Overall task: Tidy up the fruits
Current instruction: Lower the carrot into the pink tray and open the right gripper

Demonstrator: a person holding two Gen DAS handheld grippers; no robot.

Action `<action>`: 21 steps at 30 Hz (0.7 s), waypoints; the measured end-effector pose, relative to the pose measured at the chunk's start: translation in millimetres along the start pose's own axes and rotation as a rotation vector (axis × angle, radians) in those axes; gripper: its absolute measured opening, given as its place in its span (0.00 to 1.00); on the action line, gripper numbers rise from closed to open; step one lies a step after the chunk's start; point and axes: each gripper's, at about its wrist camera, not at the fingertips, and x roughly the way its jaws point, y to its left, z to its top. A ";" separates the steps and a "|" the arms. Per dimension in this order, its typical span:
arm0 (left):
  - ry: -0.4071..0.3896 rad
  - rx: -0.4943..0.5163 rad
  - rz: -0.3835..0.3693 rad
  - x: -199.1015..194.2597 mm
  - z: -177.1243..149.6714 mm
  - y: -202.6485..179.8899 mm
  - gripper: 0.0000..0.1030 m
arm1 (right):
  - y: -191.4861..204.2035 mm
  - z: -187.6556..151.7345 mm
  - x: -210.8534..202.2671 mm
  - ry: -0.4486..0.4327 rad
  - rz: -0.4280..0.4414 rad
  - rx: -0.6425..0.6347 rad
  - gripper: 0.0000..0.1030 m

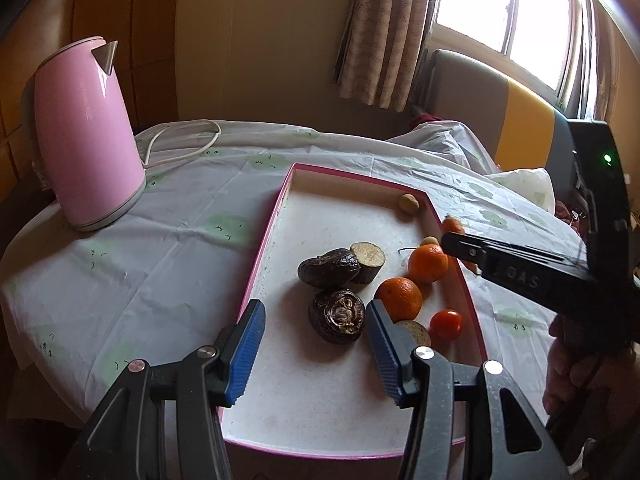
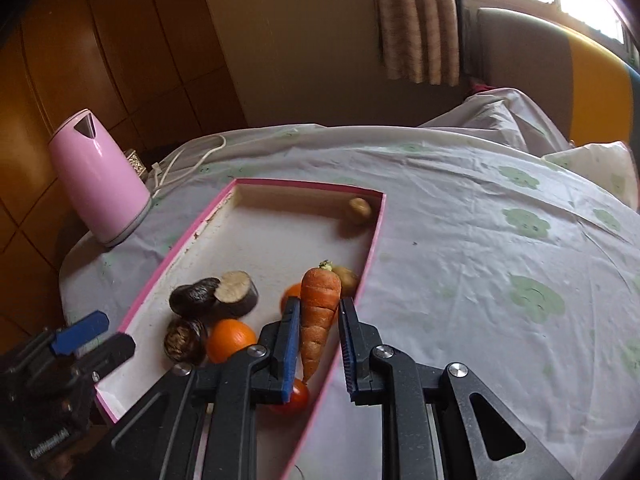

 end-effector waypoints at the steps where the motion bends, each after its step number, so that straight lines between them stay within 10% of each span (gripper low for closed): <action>1: 0.000 -0.002 0.003 -0.5 -0.7 1.4 0.51 | 5.5 3.5 5.6 0.008 -0.001 -0.010 0.18; 6: 0.004 -0.015 0.017 -2.6 -2.9 7.7 0.54 | 24.5 7.3 29.7 0.061 0.014 -0.053 0.21; 11: -0.006 -0.032 0.052 -7.0 -3.7 10.9 0.59 | 33.8 1.3 20.6 0.024 0.020 -0.064 0.58; 21: -0.057 -0.067 0.093 -22.1 -7.5 13.2 0.61 | 26.9 -45.8 -42.0 -0.105 -0.103 0.004 0.75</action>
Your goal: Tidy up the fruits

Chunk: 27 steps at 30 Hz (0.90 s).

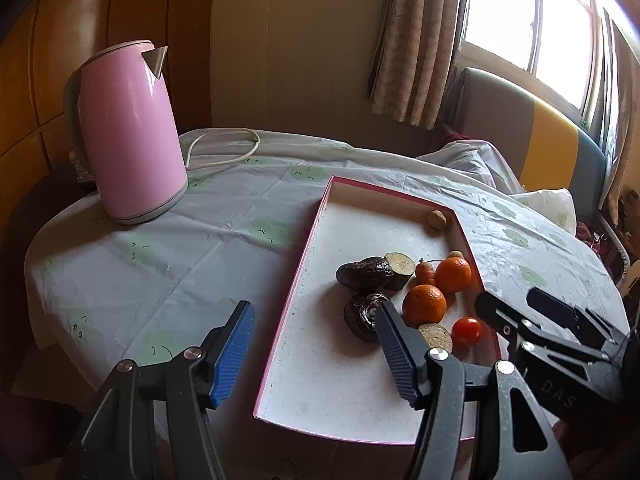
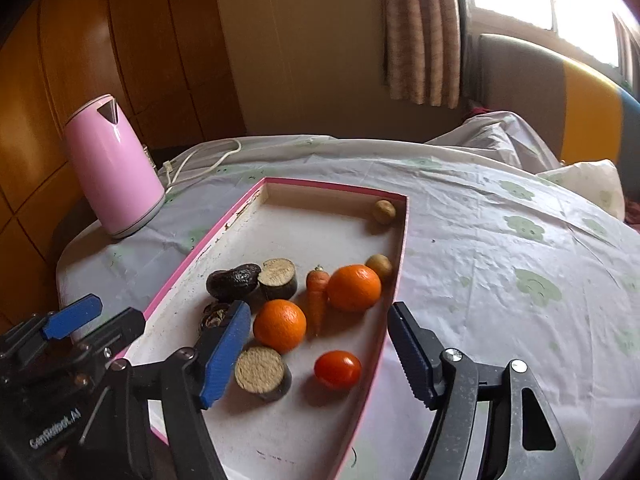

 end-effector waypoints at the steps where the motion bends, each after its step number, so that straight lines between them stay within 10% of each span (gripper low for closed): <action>1: -0.006 -0.003 0.007 -1.4 -0.2 0.4 0.61 | -3.0 -5.1 -6.4 -0.012 -0.025 0.018 0.77; 8: -0.050 0.007 0.097 -10.5 -5.9 -2.2 0.61 | -8.0 -27.1 -37.0 -0.072 -0.126 0.029 0.89; 27: -0.038 0.012 0.058 -16.4 -10.3 -6.9 0.61 | 5.7 -37.3 -37.2 -0.061 -0.120 -0.009 0.90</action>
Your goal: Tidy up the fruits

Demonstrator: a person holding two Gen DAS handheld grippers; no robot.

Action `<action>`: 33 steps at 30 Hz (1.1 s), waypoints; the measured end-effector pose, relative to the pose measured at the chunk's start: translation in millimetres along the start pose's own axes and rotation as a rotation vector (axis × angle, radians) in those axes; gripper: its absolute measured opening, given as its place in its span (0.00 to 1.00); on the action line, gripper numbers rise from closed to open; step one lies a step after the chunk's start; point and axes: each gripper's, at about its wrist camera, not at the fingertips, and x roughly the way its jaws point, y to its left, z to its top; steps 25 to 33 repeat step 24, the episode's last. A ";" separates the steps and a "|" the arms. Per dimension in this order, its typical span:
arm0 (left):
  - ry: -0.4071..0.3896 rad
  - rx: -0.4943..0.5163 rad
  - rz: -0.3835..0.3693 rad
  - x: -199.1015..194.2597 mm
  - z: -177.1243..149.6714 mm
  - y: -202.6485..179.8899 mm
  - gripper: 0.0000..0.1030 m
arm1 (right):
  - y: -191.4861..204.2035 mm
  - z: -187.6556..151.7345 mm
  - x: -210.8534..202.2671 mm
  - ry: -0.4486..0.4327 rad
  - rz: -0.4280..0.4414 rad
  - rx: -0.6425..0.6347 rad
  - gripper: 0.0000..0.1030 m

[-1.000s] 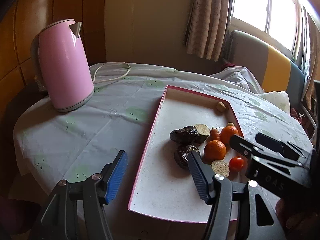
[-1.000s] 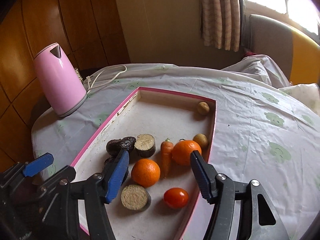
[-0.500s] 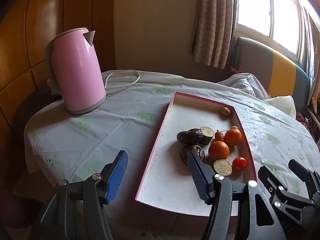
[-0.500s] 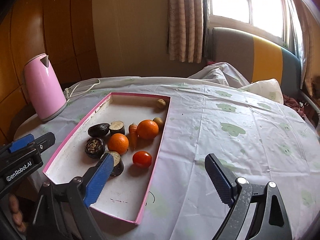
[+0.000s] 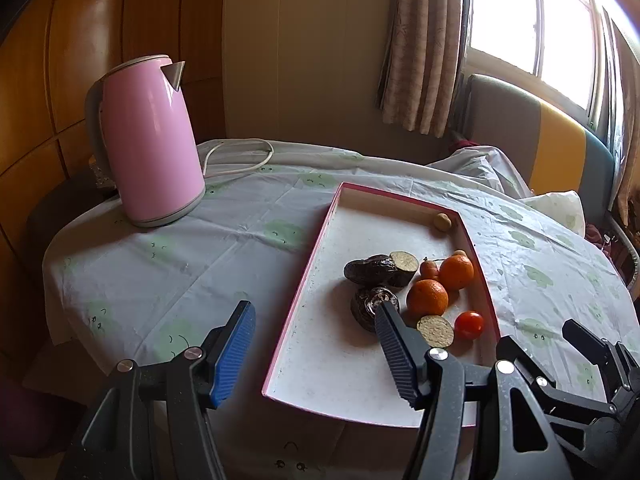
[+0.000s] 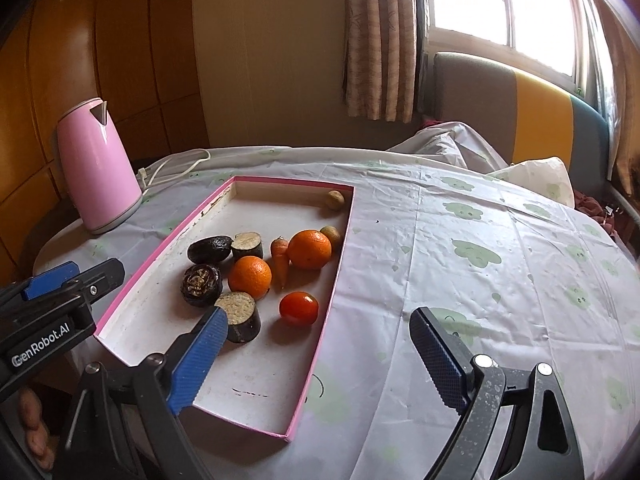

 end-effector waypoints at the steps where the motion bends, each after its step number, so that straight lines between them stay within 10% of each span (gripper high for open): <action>1: 0.001 0.000 -0.001 -0.1 0.0 0.6 0.61 | 0.5 -0.3 0.2 0.001 0.001 -0.001 0.90; 33: -0.008 0.049 -0.080 -6.0 0.7 -7.9 0.50 | -4.5 -6.5 3.4 0.024 -0.007 0.010 0.90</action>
